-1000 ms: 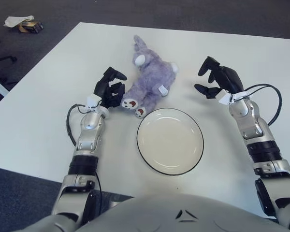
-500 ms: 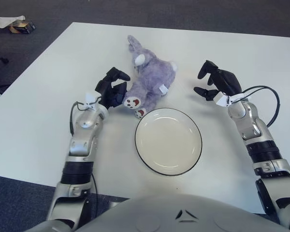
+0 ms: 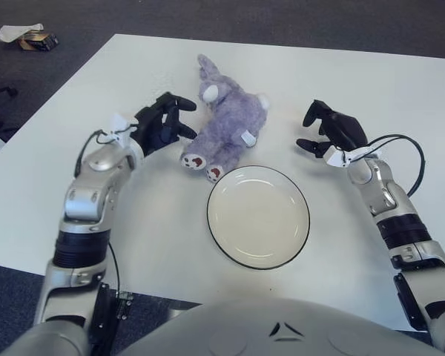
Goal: Put the doll into the plate.
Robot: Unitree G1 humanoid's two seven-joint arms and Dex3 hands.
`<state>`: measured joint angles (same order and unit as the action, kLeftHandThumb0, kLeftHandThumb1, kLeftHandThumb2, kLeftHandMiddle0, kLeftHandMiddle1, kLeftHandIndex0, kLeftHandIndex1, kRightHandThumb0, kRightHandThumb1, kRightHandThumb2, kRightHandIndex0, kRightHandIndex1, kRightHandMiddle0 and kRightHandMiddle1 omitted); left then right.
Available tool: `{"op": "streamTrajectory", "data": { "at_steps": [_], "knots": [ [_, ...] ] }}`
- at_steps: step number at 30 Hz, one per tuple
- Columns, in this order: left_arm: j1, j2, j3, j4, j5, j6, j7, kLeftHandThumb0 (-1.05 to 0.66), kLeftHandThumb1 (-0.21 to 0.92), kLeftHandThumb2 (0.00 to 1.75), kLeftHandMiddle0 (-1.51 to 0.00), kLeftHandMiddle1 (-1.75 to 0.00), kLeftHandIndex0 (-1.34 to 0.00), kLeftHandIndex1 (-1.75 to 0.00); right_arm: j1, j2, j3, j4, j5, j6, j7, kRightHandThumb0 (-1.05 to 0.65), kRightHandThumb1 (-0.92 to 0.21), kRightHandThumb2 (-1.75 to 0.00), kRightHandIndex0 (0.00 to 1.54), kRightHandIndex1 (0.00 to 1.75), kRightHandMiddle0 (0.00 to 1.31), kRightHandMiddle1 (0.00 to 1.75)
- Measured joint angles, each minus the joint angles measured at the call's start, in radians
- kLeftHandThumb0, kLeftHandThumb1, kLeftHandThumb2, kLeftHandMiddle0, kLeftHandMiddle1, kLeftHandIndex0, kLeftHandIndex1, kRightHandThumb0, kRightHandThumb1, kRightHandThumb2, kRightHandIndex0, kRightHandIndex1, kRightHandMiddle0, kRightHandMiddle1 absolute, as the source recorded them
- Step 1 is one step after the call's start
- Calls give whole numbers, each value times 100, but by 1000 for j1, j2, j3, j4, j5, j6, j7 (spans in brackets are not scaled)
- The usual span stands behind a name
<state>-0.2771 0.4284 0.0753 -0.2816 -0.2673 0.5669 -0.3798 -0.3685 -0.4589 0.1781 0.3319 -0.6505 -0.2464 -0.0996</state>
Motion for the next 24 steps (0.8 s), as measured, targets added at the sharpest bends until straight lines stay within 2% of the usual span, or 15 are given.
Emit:
{"op": "streamTrajectory", "data": {
  "at_steps": [5, 9, 24],
  "knots": [
    [-22, 16, 1, 8, -5, 18, -25, -99, 92, 99, -36, -114, 0, -113, -8, -2, 13, 24, -11, 0, -12, -1, -83, -61, 39, 154, 9, 175],
    [-31, 19, 1, 12, -8, 23, -40, -99, 92, 96, -35, -110, 0, -102, -10, -2, 21, 33, -25, 0, -24, -1, -85, -58, 38, 154, 8, 174],
    [-59, 43, -8, 29, -8, 46, -84, -101, 92, 93, -31, -102, 0, -90, -29, -21, 38, 68, -38, 0, -44, -1, -86, -58, 37, 156, 8, 172]
  ]
}}
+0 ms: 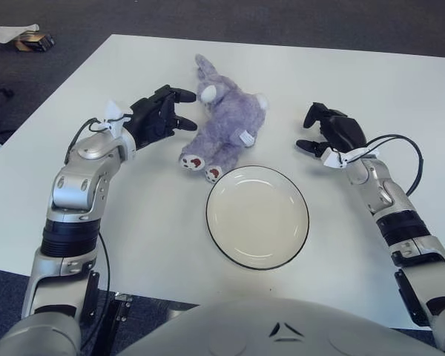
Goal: Put the doll into the plate.
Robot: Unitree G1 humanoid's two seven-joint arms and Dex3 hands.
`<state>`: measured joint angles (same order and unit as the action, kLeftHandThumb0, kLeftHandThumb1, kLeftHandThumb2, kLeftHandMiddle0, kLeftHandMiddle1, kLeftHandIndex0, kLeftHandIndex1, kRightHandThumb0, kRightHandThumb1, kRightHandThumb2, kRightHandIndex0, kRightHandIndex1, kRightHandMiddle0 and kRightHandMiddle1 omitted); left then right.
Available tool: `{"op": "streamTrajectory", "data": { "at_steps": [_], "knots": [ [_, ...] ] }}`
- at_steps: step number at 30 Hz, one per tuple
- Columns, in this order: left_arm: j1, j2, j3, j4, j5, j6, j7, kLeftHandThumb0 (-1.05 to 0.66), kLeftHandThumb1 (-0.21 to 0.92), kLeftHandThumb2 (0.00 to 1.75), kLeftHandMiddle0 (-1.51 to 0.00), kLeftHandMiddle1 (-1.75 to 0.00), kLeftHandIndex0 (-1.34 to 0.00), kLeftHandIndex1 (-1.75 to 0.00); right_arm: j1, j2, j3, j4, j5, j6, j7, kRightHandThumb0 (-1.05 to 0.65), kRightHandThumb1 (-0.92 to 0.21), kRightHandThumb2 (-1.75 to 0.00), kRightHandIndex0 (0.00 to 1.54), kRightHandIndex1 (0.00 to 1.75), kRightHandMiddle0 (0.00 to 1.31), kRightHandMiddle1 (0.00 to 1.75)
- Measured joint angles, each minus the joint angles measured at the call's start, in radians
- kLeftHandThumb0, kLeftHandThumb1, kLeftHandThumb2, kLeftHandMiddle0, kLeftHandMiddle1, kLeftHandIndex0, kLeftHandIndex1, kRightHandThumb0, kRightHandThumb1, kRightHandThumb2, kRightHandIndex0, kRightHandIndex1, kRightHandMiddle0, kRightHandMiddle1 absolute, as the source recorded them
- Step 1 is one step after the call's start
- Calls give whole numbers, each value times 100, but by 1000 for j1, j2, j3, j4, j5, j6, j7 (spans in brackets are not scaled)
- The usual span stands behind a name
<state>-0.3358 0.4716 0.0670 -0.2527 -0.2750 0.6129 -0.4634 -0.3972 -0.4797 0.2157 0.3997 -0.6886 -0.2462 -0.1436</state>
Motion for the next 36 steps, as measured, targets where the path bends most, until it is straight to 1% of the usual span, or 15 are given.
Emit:
{"op": "streamTrajectory", "data": {
  "at_steps": [6, 11, 14, 17, 21, 27, 30, 34, 36],
  "knots": [
    [-30, 22, -34, -8, 14, 42, -12, -102, 92, 99, -30, -98, 0, -88, -12, -4, 8, 18, 1, -2, -6, -1, -86, -58, 37, 157, 8, 172],
    [-42, 62, -73, -46, 61, 46, -16, -101, 92, 103, -27, -95, 0, -86, -16, -10, 10, 32, 1, -4, -10, -1, -86, -58, 37, 158, 8, 171],
    [-46, 98, -108, -69, 118, 20, -24, -100, 92, 106, -23, -91, 0, -82, -18, -14, 10, 40, 1, -8, -15, -1, -86, -58, 37, 158, 8, 171],
    [-49, 151, -156, -93, 190, -24, -41, -102, 92, 106, -19, -90, 0, -77, -20, -20, 11, 50, 1, -17, -20, -1, -86, -58, 37, 158, 7, 171],
    [-59, 216, -215, -106, 286, -96, -76, -103, 92, 103, -14, -95, 0, -72, -25, -25, 14, 67, 0, -24, -33, -1, -86, -58, 37, 158, 7, 171],
    [-97, 278, -292, -130, 391, -108, -135, -105, 92, 97, -3, -108, 0, -68, -40, -29, 29, 89, -10, -28, -50, -1, -86, -58, 37, 158, 7, 172],
    [-112, 288, -309, -140, 421, -106, -157, -105, 92, 95, -1, -111, 0, -69, -46, -29, 34, 93, -10, -30, -55, -1, -86, -58, 37, 158, 7, 172],
    [-120, 289, -310, -151, 444, -88, -173, -105, 92, 94, 0, -115, 0, -71, -47, -28, 35, 84, -7, -30, -55, -1, -86, -58, 37, 158, 7, 171],
    [-120, 286, -310, -154, 446, -80, -174, -105, 92, 95, 0, -116, 0, -71, -47, -28, 34, 73, -6, -28, -54, -1, -88, -56, 34, 160, 5, 172]
  ]
}}
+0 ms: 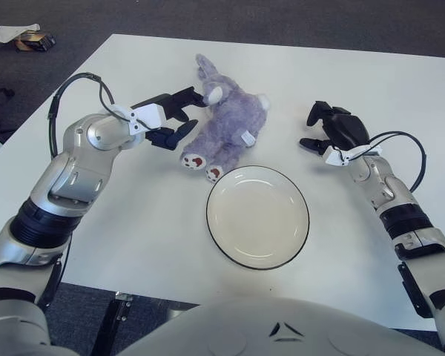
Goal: Put the doll into the plate.
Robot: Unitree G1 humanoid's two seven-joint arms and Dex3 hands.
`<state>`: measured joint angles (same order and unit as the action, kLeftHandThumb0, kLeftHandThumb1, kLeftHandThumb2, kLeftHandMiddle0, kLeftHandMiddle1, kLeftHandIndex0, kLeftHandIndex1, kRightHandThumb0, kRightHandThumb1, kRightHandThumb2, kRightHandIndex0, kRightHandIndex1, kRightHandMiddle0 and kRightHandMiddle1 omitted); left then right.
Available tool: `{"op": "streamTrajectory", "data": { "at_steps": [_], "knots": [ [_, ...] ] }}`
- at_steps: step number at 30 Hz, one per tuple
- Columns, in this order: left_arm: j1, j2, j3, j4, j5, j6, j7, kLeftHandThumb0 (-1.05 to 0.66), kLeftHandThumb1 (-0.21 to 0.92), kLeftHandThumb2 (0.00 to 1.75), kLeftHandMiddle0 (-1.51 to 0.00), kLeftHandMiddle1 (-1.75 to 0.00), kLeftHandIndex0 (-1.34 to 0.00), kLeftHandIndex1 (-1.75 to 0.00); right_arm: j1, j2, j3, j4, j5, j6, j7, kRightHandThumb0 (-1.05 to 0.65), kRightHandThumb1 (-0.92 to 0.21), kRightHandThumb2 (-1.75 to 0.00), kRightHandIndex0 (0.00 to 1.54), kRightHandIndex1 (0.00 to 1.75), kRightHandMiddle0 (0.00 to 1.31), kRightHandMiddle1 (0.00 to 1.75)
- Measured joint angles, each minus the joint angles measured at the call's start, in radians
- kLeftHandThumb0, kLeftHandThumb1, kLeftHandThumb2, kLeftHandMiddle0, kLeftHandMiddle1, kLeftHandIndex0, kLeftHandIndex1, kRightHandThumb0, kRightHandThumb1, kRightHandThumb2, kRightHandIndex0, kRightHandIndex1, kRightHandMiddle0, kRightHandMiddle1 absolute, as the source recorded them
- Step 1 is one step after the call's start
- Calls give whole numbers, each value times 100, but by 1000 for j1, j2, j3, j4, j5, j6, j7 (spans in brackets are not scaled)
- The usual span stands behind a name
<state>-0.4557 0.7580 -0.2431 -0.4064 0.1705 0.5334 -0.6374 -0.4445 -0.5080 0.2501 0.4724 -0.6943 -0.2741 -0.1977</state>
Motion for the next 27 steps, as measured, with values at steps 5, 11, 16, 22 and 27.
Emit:
{"op": "streamTrajectory", "data": {
  "at_steps": [5, 11, 16, 22, 27],
  "knots": [
    [1, -24, 2, 0, -1, 18, 0, -105, 92, 94, -3, -113, 0, -73, -1, 2, -4, -44, 4, 7, 5, -1, -91, -52, 33, 161, 4, 171],
    [7, -61, 6, 9, -2, 38, 6, -105, 92, 94, -7, -106, 0, -72, -22, 15, -10, -84, 6, -6, -21, -33, -74, -60, 24, 147, 1, 129],
    [16, -85, 13, 21, -2, 44, 11, -105, 92, 95, -8, -101, 0, -70, -38, 26, -15, -93, 10, -30, -52, -60, -63, -69, 14, 116, 0, 102],
    [29, -108, 24, 25, -2, 57, 23, -105, 92, 97, -8, -100, 0, -70, -49, 34, -12, -151, -13, -26, -66, -71, -64, -63, 11, 85, 0, 82],
    [32, -127, 27, 28, -2, 59, 31, -105, 92, 99, -7, -100, 0, -72, -52, 51, -8, -230, -35, -23, -69, -70, -58, -64, 9, 60, 0, 60]
  ]
}}
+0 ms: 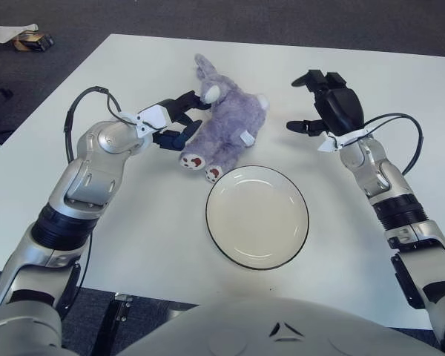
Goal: Put the doll into the plate.
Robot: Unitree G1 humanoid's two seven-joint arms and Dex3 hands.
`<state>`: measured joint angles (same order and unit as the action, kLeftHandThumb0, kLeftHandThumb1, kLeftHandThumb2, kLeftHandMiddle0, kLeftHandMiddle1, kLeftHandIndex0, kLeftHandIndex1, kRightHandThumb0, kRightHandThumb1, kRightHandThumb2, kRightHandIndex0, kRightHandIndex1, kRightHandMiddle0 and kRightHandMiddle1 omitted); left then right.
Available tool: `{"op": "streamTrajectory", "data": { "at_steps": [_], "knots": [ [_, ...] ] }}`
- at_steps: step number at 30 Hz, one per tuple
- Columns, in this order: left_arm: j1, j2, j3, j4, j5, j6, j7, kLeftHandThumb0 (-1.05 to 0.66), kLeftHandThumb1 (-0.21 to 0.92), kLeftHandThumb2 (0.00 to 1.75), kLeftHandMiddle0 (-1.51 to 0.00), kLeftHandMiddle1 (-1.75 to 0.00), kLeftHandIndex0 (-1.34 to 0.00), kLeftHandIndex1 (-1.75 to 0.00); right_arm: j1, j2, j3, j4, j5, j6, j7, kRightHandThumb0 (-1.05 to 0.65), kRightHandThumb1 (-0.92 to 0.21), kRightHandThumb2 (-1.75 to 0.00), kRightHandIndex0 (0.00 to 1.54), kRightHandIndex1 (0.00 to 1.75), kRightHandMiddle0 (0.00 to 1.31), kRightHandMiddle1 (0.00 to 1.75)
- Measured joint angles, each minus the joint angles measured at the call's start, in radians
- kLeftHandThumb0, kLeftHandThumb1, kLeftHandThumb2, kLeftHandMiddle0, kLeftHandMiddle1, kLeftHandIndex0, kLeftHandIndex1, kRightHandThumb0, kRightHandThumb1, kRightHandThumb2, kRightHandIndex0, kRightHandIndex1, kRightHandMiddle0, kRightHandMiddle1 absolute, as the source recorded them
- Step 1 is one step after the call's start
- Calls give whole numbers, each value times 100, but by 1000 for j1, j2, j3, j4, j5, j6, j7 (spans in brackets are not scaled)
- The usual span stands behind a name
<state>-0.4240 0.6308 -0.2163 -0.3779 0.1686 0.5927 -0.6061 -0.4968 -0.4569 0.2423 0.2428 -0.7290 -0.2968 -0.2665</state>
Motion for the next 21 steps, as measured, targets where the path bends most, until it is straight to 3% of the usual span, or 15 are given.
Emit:
{"op": "streamTrajectory", "data": {
  "at_steps": [8, 21],
  "knots": [
    [0, -19, 0, 6, 1, 16, 12, -105, 92, 99, -5, -99, 0, -73, -1, 4, 28, -34, -56, -53, -49, -72, -50, -70, 9, 28, 0, 27],
    [19, -86, 19, 34, 6, 2, 96, -96, 92, 103, -16, -106, 0, -85, -51, -12, 63, 9, -132, -185, -134, -68, -50, -74, 4, 10, 0, 3]
  ]
}}
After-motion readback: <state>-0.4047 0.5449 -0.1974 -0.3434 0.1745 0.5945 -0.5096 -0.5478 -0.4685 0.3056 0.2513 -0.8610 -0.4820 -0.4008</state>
